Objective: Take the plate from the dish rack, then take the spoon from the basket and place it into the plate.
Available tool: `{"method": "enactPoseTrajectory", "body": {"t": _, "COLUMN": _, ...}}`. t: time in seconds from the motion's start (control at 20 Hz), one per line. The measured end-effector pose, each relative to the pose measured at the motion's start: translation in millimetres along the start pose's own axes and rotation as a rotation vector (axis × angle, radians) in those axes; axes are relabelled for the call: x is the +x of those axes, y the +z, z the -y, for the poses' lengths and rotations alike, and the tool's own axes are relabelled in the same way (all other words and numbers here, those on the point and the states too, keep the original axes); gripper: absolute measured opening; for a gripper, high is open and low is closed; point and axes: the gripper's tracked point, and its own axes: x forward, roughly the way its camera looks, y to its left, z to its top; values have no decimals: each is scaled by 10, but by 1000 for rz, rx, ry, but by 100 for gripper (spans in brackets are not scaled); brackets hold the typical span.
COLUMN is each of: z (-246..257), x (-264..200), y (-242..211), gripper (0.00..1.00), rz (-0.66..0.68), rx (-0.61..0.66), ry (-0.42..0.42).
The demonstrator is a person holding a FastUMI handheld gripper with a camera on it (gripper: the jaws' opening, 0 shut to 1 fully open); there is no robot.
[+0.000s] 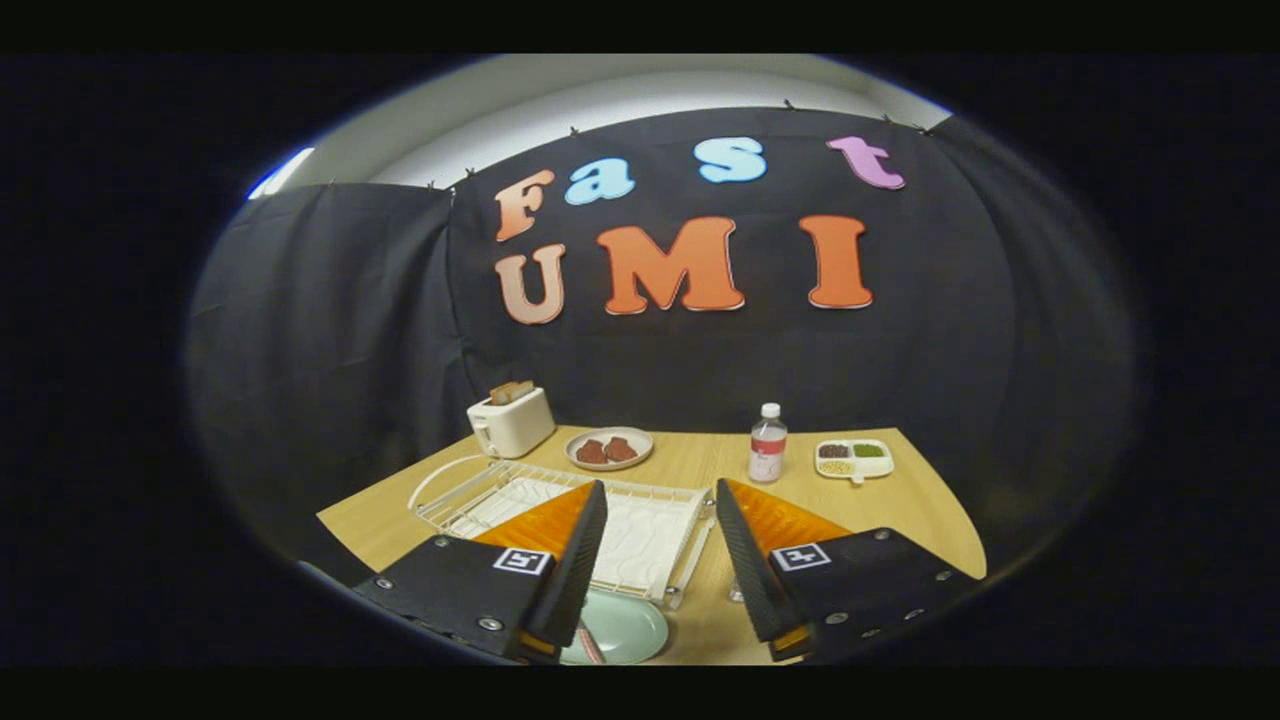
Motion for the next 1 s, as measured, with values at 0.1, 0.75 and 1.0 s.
{"method": "enactPoseTrajectory", "body": {"t": 0.1, "z": 5, "x": 8, "y": 239, "gripper": 71, "rz": 39, "rx": 1, "ry": -18}}
{"method": "enactPoseTrajectory", "body": {"t": 0.75, "z": 50, "x": -7, "y": 963, "gripper": 92, "rz": 201, "rx": -23, "ry": -109}}
{"method": "enactPoseTrajectory", "body": {"t": 1.0, "z": 64, "x": 12, "y": 1025, "gripper": 92, "rz": 232, "rx": -36, "ry": -143}}
